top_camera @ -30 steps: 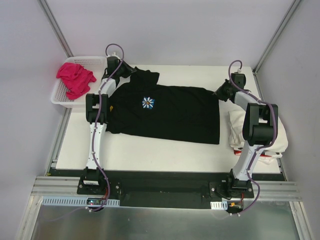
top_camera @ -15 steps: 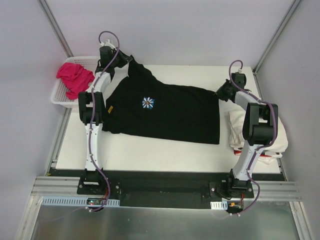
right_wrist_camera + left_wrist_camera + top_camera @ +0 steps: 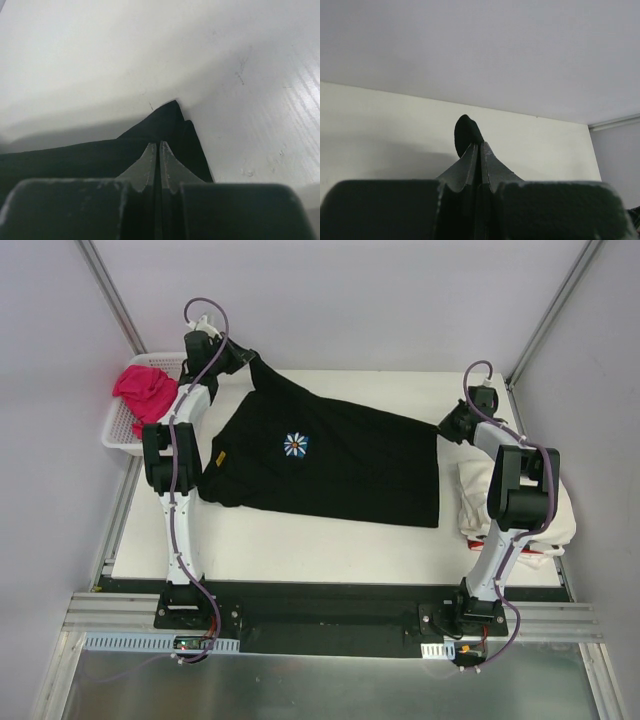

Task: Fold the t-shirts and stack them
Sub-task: Grap the side of the flattened tshirt furthest away from the robot with both arms

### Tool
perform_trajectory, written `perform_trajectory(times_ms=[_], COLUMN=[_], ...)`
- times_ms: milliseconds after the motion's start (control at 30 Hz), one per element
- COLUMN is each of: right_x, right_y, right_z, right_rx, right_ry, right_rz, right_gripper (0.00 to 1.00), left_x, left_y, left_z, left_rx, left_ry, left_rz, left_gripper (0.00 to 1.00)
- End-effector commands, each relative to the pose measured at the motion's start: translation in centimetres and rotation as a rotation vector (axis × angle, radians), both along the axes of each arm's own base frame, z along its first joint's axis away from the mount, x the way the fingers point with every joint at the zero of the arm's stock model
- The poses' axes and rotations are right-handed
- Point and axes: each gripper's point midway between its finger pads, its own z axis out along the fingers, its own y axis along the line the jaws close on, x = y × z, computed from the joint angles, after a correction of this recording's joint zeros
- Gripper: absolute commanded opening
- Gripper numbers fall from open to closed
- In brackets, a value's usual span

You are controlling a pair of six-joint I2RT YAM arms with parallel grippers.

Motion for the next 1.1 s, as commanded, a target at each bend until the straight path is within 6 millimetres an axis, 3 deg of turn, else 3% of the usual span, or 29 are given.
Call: perform_trajectory(times_ms=[0,333,767,900,1067], right_x=[0.4,1.2,6.6,6.7,6.7], right_y=[-2.2,-2.7,-3.8,-3.9,-3.9], right_z=[3.3,3.4,10.3,11.3,11.3], right_rx=[-0.059,-0.081,-0.210,-0.224,-0.228], right_ry=[-0.064,-0.080,-0.253,-0.272,-0.271], right_rz=[-0.045,-0.054,-0.004,0.006,0.009], right_gripper=[0.01,0.01,0.01,0.01,0.01], left_x=[-0.8,-1.1,-1.8,-1.9,-2.2], left_y=[0.7,0.7,0.2,0.1,0.3], left_z=[6.4,5.1,3.5,3.5,4.3], left_rx=[0.023,0.018,-0.001,-0.002,0.003], left_ry=[-0.152,-0.139,-0.120,-0.122,-0.137], left_rz=[-0.013,-0.025,-0.066,-0.075,-0.074], left_gripper=[0.00,0.00,0.00,0.00,0.00])
